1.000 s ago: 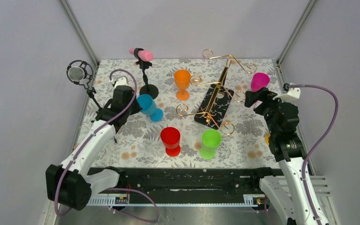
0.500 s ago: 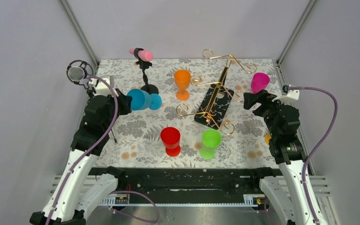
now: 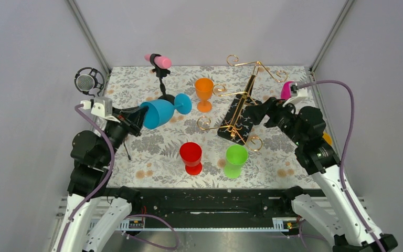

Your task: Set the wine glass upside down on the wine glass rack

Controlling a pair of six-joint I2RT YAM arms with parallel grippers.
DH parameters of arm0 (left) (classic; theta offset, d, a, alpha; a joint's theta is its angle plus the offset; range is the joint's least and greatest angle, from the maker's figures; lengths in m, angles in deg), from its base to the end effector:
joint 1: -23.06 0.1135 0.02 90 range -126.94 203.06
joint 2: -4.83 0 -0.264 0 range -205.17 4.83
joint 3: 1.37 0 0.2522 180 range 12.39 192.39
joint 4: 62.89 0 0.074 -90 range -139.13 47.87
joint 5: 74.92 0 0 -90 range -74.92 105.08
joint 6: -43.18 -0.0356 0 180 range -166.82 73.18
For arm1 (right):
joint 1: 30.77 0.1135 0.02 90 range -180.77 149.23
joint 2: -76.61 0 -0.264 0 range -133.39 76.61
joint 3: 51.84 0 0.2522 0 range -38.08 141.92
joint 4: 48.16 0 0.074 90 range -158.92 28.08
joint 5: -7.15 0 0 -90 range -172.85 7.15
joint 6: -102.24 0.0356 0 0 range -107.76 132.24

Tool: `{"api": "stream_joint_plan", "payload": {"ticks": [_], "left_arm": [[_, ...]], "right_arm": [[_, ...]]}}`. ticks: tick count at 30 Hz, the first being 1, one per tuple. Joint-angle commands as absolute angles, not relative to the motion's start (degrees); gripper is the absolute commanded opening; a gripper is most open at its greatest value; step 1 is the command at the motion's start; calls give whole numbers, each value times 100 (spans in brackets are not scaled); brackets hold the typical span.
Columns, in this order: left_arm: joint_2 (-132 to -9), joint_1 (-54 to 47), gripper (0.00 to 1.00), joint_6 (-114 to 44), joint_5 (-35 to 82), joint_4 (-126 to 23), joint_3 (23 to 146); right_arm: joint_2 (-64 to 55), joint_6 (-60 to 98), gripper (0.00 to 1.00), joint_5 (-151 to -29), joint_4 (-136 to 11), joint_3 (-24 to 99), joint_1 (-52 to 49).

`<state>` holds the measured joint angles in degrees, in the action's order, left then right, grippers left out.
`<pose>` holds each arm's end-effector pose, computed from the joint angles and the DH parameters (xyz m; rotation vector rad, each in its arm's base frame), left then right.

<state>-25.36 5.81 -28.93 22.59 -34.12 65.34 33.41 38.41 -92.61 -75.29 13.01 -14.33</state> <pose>0.0968 -0.0349 0.4111 0.1016 1.4605 -0.5961 0.1619 0.0541 0.3768 0.0128 1.7136 0.7000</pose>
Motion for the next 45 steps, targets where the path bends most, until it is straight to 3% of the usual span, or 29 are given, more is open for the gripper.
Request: {"api": "stream_joint_plan", "payload": {"ticks": [1, 16, 30, 36, 45], "left_arm": [[-2546, 557, 0, -2896, 2926, -4182, 6460], [-2994, 516, 0, -2665, 3917, -4551, 6560], [-3146, 363, 0, -2652, 4024, -4644, 6558], [-3125, 338, 0, -2682, 3908, -4692, 6535], [-3120, 321, 0, -2678, 3810, -4741, 6434]], "right_arm": [[3100, 3899, 85, -8915, -7450, 1904, -497], [1691, 4479, 76, -8922, -6492, 2517, 948], [1024, 4550, 65, -9184, -6383, 2842, 1364], [849, 4552, 53, -9338, -6503, 2967, 1386], [841, 4537, 28, -9426, -6525, 2986, 1385]]}}
